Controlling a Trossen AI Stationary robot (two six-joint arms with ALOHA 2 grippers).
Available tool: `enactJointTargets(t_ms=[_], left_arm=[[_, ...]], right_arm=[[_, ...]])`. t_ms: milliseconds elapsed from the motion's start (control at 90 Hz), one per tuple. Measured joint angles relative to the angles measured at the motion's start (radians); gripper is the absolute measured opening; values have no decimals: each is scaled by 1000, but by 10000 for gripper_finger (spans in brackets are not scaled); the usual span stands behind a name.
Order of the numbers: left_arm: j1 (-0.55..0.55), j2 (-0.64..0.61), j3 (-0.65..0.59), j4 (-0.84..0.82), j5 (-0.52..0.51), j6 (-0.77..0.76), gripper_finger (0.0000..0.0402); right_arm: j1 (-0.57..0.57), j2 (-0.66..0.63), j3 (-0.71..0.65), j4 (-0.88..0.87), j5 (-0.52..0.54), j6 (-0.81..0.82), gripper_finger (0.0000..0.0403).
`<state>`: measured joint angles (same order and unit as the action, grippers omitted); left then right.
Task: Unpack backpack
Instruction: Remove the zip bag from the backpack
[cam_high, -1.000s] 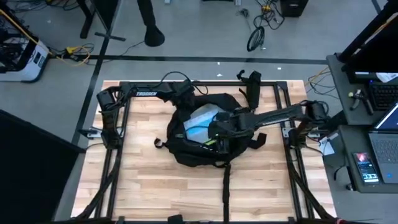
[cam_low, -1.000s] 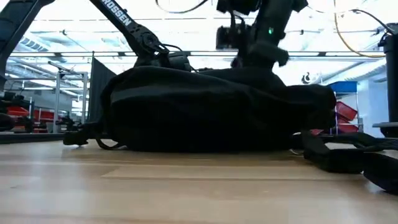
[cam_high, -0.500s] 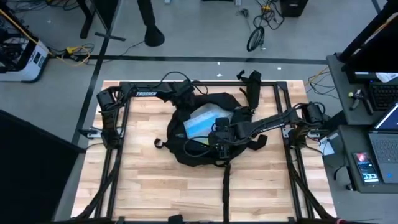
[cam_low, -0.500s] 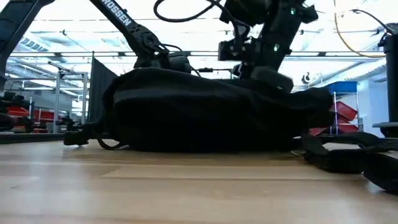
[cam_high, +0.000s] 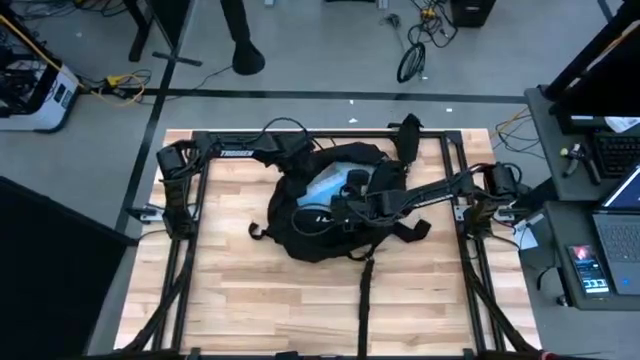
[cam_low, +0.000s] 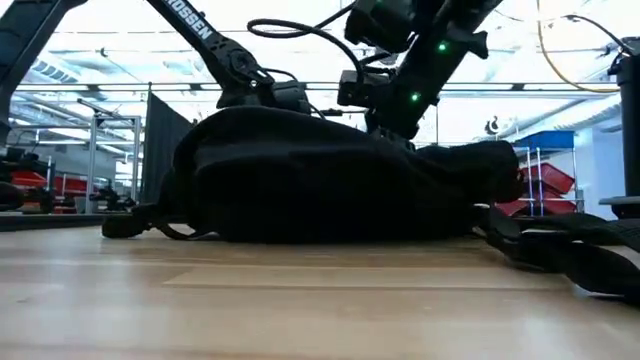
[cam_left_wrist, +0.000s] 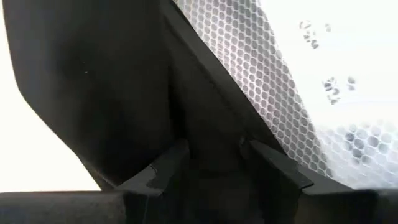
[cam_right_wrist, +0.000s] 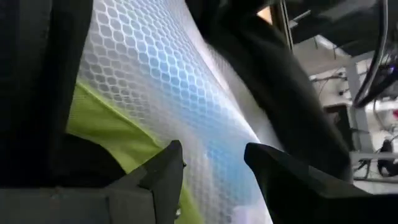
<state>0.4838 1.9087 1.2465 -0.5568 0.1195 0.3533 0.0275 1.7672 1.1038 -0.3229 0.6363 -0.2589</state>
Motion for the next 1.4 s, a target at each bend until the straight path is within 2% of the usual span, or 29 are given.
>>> enactJointTargets(t_ms=[122,256,422,467,589,822,1056,1222,1400], left_arm=[[-8,0,0,-2,0,13,143],[-8,0,0,-7,8,20,143],[-8,-1,0,-8,10,20,143],[-8,-1,0,-8,10,20,143],[-9,-1,0,-6,11,21,143],[-9,-1,0,-3,10,28,143],[-14,-1,0,-1,6,29,143],[-13,-15,0,-18,-5,46,143],[-17,-78,12,-64,9,48,143]], right_arm=[[-30,0,0,-29,-133,-103,176],[-15,-35,49,-187,-159,-81,176],[18,-76,84,-367,-333,-35,176],[23,-73,81,-409,-352,-21,176],[20,-63,30,-368,-318,-32,176],[-28,-36,-38,-112,-111,-85,176],[-90,1,-39,-7,-96,-141,176],[-125,11,-26,55,-11,-42,176],[-134,10,11,55,5,12,176]])
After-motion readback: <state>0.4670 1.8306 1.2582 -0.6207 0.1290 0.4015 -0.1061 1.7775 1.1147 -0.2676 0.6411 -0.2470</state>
